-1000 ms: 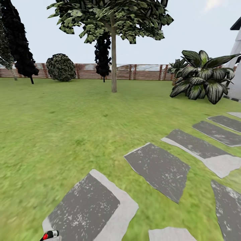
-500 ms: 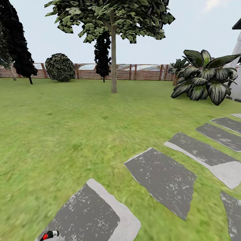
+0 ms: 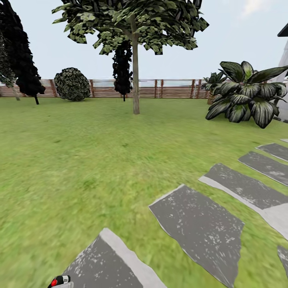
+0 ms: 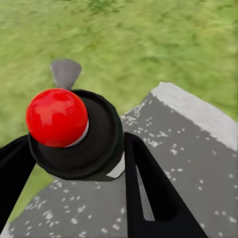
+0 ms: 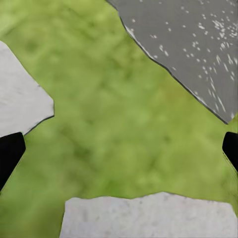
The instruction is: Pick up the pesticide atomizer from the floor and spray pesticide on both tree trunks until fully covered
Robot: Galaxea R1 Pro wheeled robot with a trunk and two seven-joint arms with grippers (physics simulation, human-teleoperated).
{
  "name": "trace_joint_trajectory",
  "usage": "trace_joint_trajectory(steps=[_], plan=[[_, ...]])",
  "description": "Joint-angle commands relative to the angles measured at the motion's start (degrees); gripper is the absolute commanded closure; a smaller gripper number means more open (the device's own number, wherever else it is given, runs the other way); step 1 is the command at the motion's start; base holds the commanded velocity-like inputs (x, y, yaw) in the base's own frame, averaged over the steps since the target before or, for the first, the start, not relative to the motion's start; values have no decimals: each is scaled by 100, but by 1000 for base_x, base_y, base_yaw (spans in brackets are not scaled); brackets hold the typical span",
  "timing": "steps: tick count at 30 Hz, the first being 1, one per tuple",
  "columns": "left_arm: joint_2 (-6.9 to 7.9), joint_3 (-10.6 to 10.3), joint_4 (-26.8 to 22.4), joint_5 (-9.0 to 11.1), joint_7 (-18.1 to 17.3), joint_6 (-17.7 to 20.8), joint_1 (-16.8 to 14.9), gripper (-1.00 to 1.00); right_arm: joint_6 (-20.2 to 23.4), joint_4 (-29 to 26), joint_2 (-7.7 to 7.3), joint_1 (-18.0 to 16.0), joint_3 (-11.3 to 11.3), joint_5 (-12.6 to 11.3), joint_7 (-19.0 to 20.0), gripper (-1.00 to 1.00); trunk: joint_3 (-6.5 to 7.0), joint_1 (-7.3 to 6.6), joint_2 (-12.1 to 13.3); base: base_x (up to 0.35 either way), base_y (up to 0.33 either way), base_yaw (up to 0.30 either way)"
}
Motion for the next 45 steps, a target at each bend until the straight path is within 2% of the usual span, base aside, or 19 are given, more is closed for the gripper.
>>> trace_joint_trajectory(steps=[1, 45], plan=[[3, -17, 3, 53, -3, -18, -1, 100, 0, 6, 1, -2, 30, 39, -60, -100, -5, 2, -2, 341, 0, 0], [-2, -17, 3, 51, -6, -18, -3, 100, 0, 6, 1, -4, 30, 39, -60, -100, -5, 2, -2, 341, 0, 0]])
